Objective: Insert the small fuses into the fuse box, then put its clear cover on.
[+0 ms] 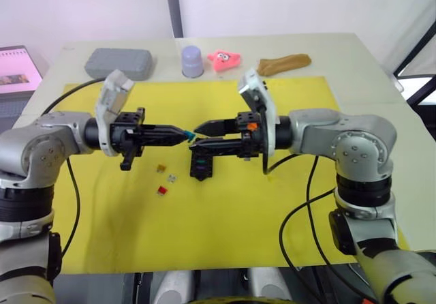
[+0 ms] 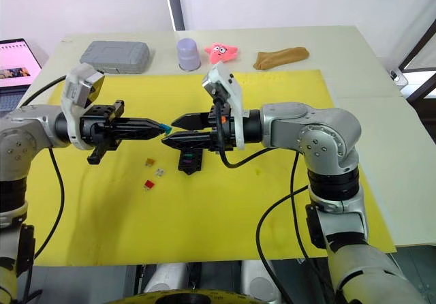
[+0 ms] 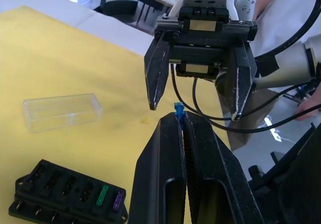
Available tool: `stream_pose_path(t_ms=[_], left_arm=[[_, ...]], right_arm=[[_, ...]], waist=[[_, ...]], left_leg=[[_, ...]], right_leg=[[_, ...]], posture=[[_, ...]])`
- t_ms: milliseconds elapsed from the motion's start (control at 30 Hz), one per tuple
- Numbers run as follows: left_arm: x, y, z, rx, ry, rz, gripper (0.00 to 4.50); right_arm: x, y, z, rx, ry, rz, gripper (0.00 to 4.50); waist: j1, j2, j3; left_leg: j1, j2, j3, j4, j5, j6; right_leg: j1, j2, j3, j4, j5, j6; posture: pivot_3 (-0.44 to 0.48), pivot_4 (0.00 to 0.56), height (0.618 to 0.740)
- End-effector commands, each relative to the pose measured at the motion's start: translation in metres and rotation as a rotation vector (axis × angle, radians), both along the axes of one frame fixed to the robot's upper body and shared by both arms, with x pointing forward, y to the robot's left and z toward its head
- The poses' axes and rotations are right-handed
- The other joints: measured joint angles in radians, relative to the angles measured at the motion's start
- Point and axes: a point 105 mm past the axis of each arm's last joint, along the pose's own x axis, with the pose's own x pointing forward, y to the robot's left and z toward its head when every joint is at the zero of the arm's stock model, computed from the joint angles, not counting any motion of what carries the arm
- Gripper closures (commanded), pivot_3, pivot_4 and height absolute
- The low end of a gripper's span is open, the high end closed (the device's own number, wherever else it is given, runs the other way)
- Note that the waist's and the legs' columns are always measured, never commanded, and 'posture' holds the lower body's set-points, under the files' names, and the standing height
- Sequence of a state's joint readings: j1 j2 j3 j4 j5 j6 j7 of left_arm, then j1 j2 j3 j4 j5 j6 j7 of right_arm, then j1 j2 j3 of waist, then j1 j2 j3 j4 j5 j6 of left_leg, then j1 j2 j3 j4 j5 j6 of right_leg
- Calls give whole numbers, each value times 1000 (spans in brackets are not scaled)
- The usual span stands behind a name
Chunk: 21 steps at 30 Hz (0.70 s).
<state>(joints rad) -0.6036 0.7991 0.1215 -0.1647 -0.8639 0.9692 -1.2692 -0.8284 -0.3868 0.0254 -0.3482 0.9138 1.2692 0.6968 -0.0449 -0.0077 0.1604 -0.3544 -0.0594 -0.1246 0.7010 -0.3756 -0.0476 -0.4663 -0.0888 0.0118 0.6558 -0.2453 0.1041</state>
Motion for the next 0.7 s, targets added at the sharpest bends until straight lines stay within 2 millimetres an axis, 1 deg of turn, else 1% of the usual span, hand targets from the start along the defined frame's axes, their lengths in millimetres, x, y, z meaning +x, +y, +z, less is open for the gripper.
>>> stream_pose_path(t_ms=[33, 67, 700], left_arm=[[-2, -3, 9, -8, -42, -20, 4500], [-2, -2, 9, -7, -42, -19, 4500], [1, -1, 11, -17, -43, -3, 4500]], right_arm=[[-3, 2, 12, 27, -42, 19, 3629], [-4, 2, 12, 24, -43, 19, 4147], [-2, 4, 5, -14, -46, 14, 4147]], waist=[[0, 0, 0], [0, 0, 0], [0, 0, 0]], left_leg=[[0, 0, 0, 0, 0, 0], [0, 0, 0, 0, 0, 0], [0, 0, 0, 0, 0, 0]], right_leg=[[0, 0, 0, 0, 0, 0], [0, 0, 0, 0, 0, 0], [0, 0, 0, 0, 0, 0]], posture=[[0, 150, 740], [0, 150, 740], [0, 150, 740]])
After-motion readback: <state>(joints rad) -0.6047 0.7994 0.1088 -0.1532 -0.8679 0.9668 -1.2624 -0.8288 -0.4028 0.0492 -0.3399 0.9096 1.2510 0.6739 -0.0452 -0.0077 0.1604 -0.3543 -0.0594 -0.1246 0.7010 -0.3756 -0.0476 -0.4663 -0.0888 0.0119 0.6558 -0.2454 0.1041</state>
